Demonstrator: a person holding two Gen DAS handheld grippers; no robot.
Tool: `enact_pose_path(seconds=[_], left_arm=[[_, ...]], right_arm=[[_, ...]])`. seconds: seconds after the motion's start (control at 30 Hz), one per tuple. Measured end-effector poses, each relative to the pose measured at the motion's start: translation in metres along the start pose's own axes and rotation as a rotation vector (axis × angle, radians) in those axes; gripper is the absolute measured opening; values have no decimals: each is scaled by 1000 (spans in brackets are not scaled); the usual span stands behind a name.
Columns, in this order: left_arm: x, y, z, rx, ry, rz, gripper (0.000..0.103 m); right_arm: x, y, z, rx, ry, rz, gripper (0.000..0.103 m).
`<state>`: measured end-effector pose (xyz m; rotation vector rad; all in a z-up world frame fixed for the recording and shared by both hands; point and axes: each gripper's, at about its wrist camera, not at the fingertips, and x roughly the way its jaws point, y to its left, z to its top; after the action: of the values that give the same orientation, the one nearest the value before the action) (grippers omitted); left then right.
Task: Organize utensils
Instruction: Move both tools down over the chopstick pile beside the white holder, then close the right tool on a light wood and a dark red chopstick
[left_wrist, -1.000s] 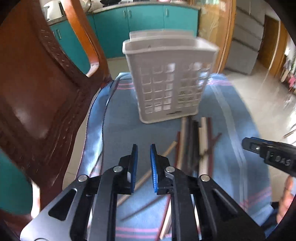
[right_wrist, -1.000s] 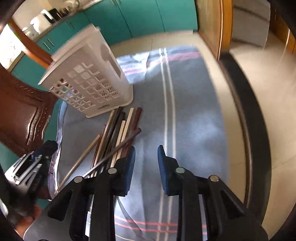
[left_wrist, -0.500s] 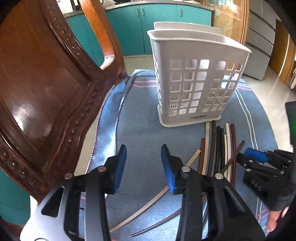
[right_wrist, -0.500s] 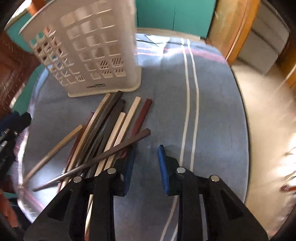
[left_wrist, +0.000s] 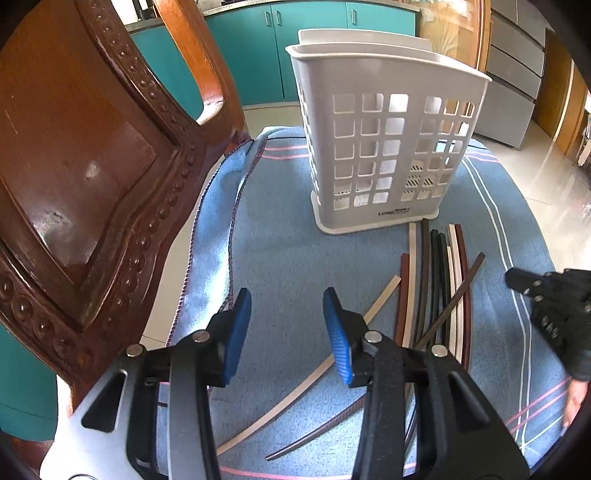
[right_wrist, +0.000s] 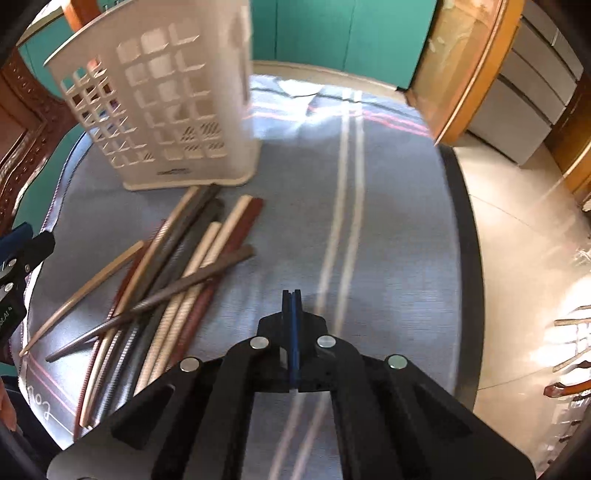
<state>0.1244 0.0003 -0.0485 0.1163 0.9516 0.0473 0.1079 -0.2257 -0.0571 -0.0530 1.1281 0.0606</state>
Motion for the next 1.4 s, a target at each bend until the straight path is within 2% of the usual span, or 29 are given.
enact_pose_path(seconds=[0.13, 0.37, 0.43, 0.5, 0.53, 0.73, 0.87, 1.0, 1.1, 1.17, 1.27, 1.4], left_arm=[[3, 0, -1, 0, 9, -7, 42], [8, 12, 1, -28, 16, 9, 46], [11, 11, 1, -26, 21, 14, 47], [13, 9, 1, -23, 26, 14, 47], [14, 8, 0, -22, 28, 12, 48], [16, 6, 0, -25, 33, 12, 51], [21, 4, 0, -19, 37, 6, 52], [20, 5, -1, -17, 34, 4, 53], [19, 6, -2, -11, 35, 1, 53], [18, 6, -3, -7, 34, -1, 53], [14, 7, -4, -10, 32, -1, 54], [12, 9, -4, -16, 29, -6, 56]], right_arm=[[2, -1, -3, 32, 15, 60, 1], [7, 17, -5, 43, 40, 161, 7], [6, 25, -5, 25, 39, 172, 13], [5, 33, -6, 5, 38, 175, 26], [5, 36, -5, 0, 37, 178, 27], [12, 56, -3, -59, 26, 161, 28], [17, 57, -1, -48, 24, 150, 28], [16, 66, -4, -89, 9, 100, 28], [13, 70, -8, -100, 16, 98, 20], [10, 62, -11, -77, 35, 126, 17], [6, 41, -12, -39, 44, 114, 12], [0, 15, -16, 32, 50, 137, 12]])
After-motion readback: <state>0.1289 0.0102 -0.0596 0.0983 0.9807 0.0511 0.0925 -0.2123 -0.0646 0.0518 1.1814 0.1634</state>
